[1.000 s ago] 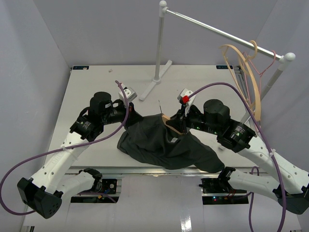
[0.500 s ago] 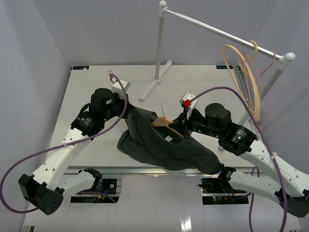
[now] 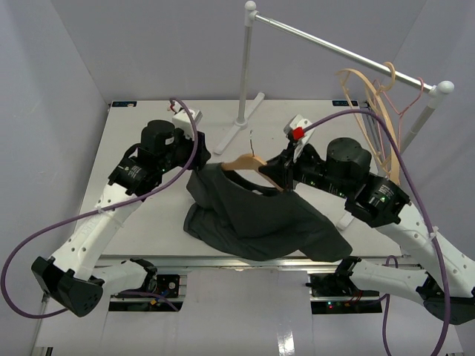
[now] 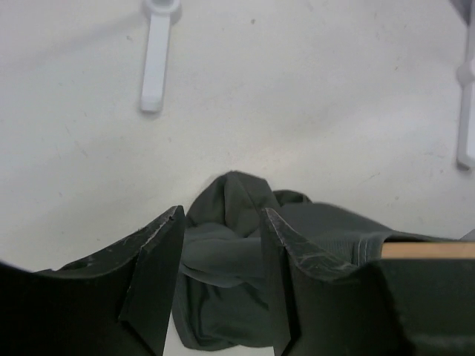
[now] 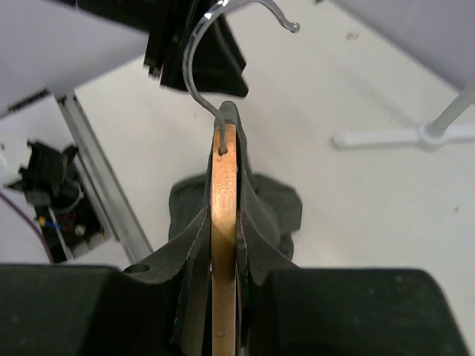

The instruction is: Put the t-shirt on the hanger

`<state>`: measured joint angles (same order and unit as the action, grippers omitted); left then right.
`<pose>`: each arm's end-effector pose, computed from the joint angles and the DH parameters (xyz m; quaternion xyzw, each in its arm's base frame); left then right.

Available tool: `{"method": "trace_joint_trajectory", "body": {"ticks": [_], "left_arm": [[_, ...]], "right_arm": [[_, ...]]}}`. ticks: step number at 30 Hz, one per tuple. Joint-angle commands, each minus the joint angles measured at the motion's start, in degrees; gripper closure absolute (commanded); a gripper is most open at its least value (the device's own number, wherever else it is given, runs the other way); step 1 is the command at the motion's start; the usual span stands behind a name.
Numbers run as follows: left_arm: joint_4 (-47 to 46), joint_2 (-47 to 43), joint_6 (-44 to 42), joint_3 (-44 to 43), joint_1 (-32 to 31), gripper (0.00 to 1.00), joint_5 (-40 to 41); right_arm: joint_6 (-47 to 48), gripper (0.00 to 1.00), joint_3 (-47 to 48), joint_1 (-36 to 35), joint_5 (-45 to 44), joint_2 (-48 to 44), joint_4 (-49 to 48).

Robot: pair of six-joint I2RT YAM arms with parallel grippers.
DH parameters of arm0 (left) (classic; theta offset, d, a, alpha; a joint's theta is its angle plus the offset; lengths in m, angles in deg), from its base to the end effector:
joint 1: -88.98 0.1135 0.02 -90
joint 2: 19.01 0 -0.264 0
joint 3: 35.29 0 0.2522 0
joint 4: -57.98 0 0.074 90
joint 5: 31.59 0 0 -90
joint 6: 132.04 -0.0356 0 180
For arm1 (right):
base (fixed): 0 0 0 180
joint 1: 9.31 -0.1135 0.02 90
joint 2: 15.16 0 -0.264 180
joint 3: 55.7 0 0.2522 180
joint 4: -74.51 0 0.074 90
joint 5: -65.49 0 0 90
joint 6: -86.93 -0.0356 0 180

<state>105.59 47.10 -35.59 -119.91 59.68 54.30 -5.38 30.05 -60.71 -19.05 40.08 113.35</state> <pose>0.2150 -0.1236 0.3817 0.1885 0.8408 -0.1849 0.4725 0.1190 0.1545 0.4426 -0.3423 0.6745 0.3272 0.5664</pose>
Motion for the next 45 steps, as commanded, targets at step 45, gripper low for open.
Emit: {"method": "trace_joint_trajectory", "body": {"ticks": [45], "left_arm": [[-14.14,-7.47,-10.63,7.13,0.21,0.78,-58.17]], "right_arm": [[-1.46,0.92,-3.08,0.18,21.41,5.33,-18.66]]}}
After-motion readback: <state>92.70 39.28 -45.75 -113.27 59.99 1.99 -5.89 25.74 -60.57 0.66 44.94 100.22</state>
